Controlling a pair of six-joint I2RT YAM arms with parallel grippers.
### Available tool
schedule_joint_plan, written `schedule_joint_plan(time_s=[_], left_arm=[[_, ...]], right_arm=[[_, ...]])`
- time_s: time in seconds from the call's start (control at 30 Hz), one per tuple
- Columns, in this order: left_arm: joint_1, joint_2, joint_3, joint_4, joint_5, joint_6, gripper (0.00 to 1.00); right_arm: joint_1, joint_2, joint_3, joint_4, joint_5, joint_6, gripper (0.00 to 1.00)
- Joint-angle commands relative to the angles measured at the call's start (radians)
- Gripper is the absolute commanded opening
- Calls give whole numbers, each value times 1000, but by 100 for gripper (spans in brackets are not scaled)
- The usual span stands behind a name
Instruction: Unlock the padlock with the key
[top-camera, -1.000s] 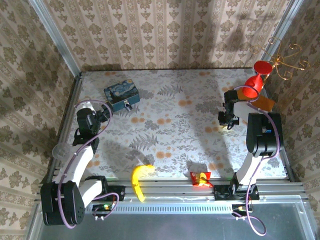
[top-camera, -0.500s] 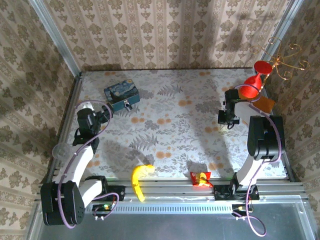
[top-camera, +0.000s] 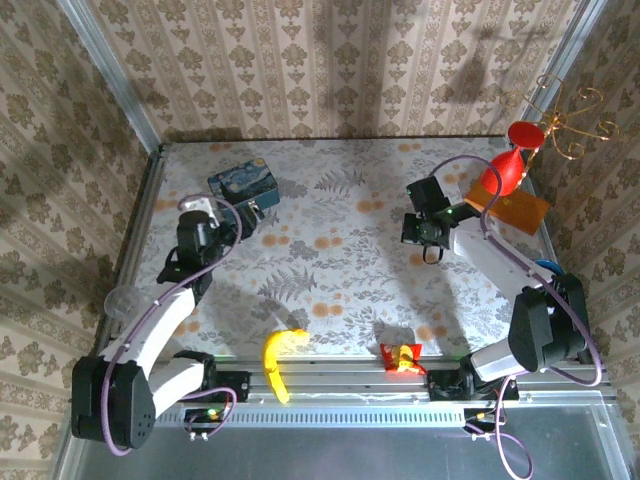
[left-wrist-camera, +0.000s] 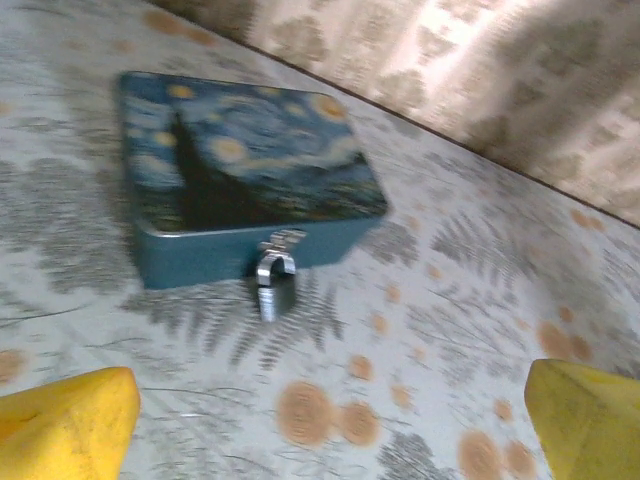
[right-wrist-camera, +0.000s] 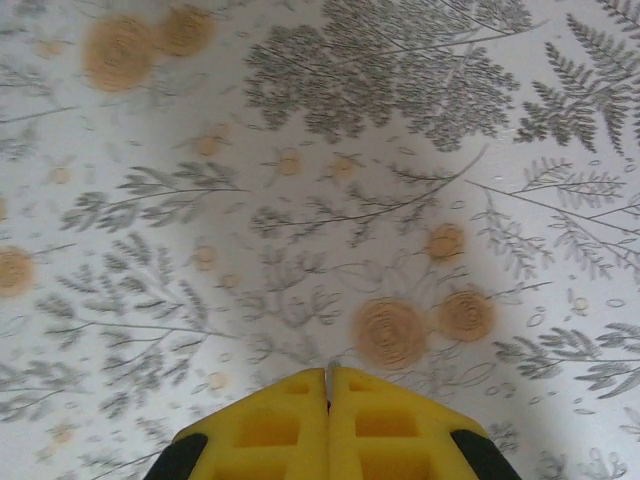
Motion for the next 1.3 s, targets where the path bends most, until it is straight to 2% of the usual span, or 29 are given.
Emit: schedule_joint_plan(time_s=[0.0, 0.17, 0.43, 0.77, 0.87, 0.93, 1.1, 1.27], left_arm=[[-95, 12, -31, 146, 24, 63, 100], [-222, 59, -73, 316, 49, 91, 100], [-384, 195, -106, 651, 131, 242, 100], [-479, 470, -47, 1022, 225, 306, 99], [-490, 553, -18, 1121, 241, 313, 93], [-497, 599, 10, 1144, 254, 335, 90], [-517, 678, 77, 1143, 253, 393, 89], [-531, 711, 122, 1144, 258, 430, 81]], right_arm=[[56, -53, 37, -27, 56, 158, 0], [124, -103, 63, -22, 42, 216, 0], [137, -180, 52, 86, -102, 295, 0], [143, -219, 44, 246, -254, 368, 0], [145, -222, 35, 289, -292, 392, 0], [145, -220, 28, 311, -313, 406, 0], [147, -222, 13, 363, -350, 436, 0], [151, -224, 6, 383, -360, 449, 0]])
